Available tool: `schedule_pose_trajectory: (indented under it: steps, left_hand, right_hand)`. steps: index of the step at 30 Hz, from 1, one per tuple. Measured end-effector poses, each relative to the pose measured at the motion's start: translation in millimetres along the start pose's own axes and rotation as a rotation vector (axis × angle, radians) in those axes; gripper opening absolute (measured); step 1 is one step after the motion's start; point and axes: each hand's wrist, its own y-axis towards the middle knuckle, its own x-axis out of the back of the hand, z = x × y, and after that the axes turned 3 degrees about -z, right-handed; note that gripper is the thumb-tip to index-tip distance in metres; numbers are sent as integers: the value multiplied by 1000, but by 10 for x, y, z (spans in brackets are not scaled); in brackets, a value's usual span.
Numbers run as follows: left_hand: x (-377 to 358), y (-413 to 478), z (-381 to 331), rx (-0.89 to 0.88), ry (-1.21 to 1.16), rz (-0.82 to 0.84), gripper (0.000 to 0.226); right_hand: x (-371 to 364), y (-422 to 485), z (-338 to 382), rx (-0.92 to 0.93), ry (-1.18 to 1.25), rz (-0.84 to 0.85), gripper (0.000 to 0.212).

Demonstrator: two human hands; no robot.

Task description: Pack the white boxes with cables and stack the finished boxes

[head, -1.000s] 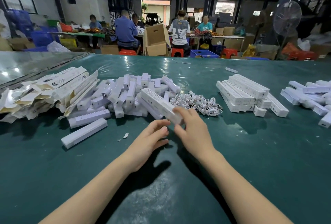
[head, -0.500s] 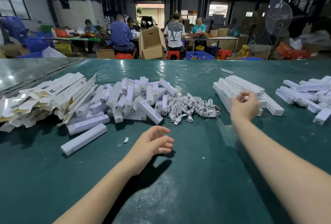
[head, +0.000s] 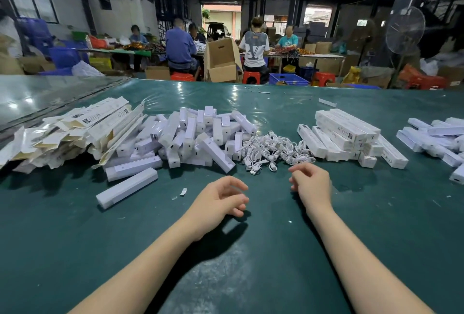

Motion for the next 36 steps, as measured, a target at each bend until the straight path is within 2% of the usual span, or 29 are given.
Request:
schedule_pose_trajectory:
  steps: [3,4,6,7,9,11,12,13,18,21,24,26,31,34,36]
  left_hand:
    - [126,8,43,-284,690,-107,14]
    - [201,16,34,-346,835,-202,11]
    - [400,49,-5,-346,928,-489,12]
    - [523,77,-10,-277,975,-650,17]
    - [803,92,-15,54,1079,-821,29]
    - [1018,48,-2,453,1132,-769,42]
    - [1064,27,25,563,1184,-701,46]
    - [1068,16,53,584,1234,-641,48]
    - [757,144,97,157,1121,-469,52]
    - [849,224,48,-13,1076,-693,46]
    - [1210,251,94,127,992,-884,51]
    - [1428,230,173,227,949,-890,50]
    - [1695,278,241,207,1041,-762,37]
    - [1635,347,112,313,1011,-844,24]
    - [1500,364,26,312,965,-944,18]
  right_hand:
    - [-70,-115,-11,46,-24,48,32]
    - [-72,-127,-7,69,-53,67,33]
    - [-66,-134,-3,97,-103,95,33]
    - [-60,-136,-2,100,-112,103,33]
    - [-50,-135,-8,103,-121,115,33]
    - [-50,-136,-2,122,-144,128,33]
    - [-52,-137,1,138,-163,133,33]
    - [-57,-140,4,154,-185,137,33]
    - [-66,-155,28,182,-248,162,33]
    - [-51,-155,31,172,-247,168,33]
    - [-50,-172,49,182,-283,184,32]
    - [-61,-180,59,201,-324,201,32]
    - [-88,-169,58,203,-384,236,32]
    - [-84,-171,64,199,-387,241,32]
    - [-84,-178,71,185,-362,254,31]
